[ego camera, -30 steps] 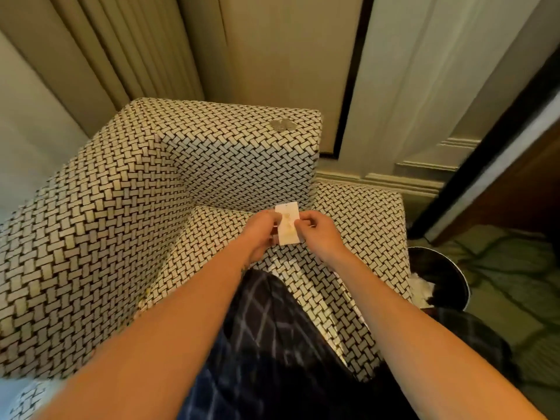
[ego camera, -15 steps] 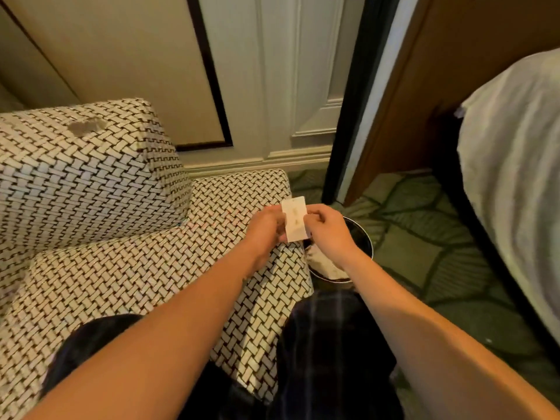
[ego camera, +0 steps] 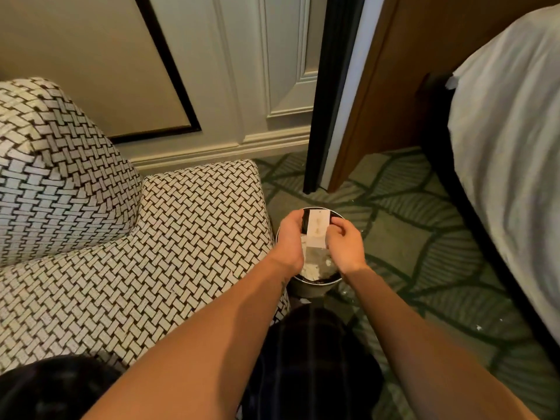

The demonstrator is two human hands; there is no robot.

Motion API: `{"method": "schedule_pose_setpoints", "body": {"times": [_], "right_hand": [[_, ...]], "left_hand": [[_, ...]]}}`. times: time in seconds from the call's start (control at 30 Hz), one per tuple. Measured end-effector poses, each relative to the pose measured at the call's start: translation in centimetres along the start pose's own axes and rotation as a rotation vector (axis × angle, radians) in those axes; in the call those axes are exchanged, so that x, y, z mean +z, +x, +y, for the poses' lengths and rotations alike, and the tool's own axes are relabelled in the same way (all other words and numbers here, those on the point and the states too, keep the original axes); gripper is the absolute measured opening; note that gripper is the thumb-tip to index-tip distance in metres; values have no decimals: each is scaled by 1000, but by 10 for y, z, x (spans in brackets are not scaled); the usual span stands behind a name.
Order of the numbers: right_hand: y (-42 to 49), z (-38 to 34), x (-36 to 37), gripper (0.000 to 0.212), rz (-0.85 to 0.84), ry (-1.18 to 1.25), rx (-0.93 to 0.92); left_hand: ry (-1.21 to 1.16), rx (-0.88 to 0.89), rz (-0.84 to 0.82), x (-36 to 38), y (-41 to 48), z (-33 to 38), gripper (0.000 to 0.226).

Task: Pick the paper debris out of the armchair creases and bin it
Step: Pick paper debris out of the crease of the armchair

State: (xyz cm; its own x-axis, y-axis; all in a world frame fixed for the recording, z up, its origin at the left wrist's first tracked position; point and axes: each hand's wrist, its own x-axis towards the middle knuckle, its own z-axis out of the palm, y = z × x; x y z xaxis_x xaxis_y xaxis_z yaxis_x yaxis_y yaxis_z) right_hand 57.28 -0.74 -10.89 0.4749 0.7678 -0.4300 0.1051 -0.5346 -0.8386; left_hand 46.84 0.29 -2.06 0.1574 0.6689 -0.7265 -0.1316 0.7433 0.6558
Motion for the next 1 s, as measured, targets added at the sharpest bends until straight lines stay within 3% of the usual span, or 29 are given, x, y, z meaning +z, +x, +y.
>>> {"method": "schedule_pose_setpoints", "body": {"times": [0.1,0.27,0.43,0.57,0.77,1.0], "right_hand": [[7,7,1,53,-24,2,117],[-12,-8,6,33,-112,26,70],[-39,-51,21,26,-230,53,-57],[-87,-99,43,21,-349,7,-179],[-169,-146,104,25,-539,-67,-311],[-274,-153,211,28,-758,-185,-411]], "left_hand": [[1,-41,47,3,-3,3,38],[-124,-93,23,-9,-19,5,34],[-217,-20,44,-45,-42,14,23],[-298,97,61,-98,-76,23,46],[-374,238,155,-195,-128,32,39],[-514,362,287,-327,-192,24,37]]}}
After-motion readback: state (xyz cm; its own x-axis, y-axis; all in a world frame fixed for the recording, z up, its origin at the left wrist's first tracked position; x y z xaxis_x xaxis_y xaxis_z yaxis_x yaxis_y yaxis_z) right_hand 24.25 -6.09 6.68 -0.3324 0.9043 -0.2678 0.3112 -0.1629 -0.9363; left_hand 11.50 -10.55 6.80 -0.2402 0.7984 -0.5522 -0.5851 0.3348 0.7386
